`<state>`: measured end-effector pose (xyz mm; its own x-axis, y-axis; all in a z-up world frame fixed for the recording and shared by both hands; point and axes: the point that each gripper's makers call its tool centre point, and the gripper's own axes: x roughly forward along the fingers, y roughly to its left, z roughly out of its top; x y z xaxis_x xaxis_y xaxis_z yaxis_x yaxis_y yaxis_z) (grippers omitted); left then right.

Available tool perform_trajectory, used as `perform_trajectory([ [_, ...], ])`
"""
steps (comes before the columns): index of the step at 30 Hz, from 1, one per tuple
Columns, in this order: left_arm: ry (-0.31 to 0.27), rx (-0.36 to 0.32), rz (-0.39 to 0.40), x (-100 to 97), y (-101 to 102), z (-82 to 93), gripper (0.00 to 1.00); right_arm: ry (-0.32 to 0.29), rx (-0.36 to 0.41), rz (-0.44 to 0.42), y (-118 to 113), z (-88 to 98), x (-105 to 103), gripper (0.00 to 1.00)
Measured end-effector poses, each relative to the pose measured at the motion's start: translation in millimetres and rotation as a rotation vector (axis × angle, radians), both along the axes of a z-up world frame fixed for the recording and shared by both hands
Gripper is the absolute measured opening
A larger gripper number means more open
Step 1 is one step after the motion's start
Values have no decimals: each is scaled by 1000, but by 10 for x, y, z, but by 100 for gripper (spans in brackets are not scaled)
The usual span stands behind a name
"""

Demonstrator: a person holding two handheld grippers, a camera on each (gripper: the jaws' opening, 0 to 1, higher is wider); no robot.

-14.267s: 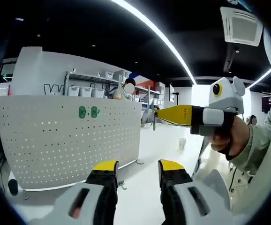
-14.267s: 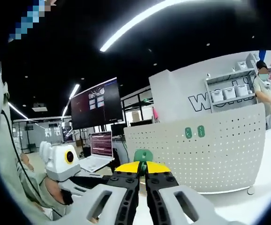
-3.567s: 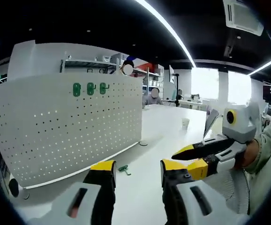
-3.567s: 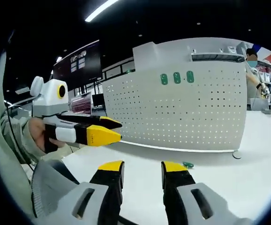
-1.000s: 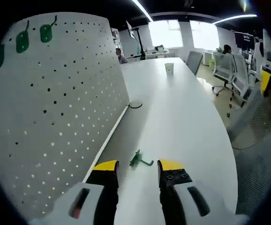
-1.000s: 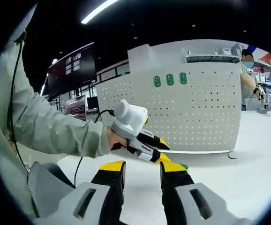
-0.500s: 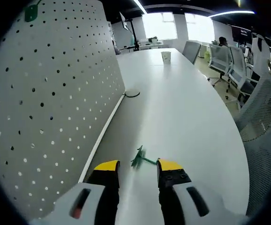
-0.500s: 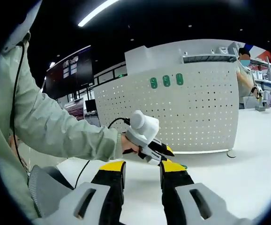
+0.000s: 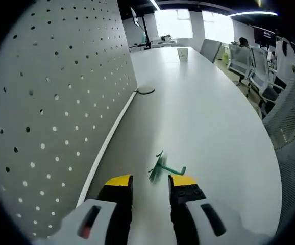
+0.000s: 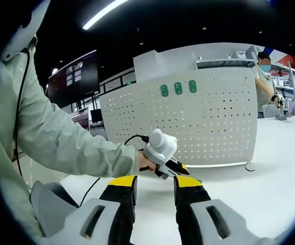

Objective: Insert the hook assembly into the mounting plate slot until the hook locks in place.

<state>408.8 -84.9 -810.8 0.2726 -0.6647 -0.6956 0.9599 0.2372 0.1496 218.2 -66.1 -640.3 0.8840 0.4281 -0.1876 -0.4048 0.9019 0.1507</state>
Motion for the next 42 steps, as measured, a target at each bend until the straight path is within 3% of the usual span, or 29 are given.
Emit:
perform_trajectory([
  [18,56,-13,-2,71,-146,-133,24,3,-3,-11,-30,-9,8,27],
  [26,93,-44,-1,14,-199,-126,12,0,-5,-11,-30,-4,6,27],
  [28,87,-48,-6,-9,-220,-123,6,-1,-4,-12,-31,-2,7,27],
  [42,65,-44,34,-70,-179,-109,3,-15,-13,-8,-24,18,-4,26],
])
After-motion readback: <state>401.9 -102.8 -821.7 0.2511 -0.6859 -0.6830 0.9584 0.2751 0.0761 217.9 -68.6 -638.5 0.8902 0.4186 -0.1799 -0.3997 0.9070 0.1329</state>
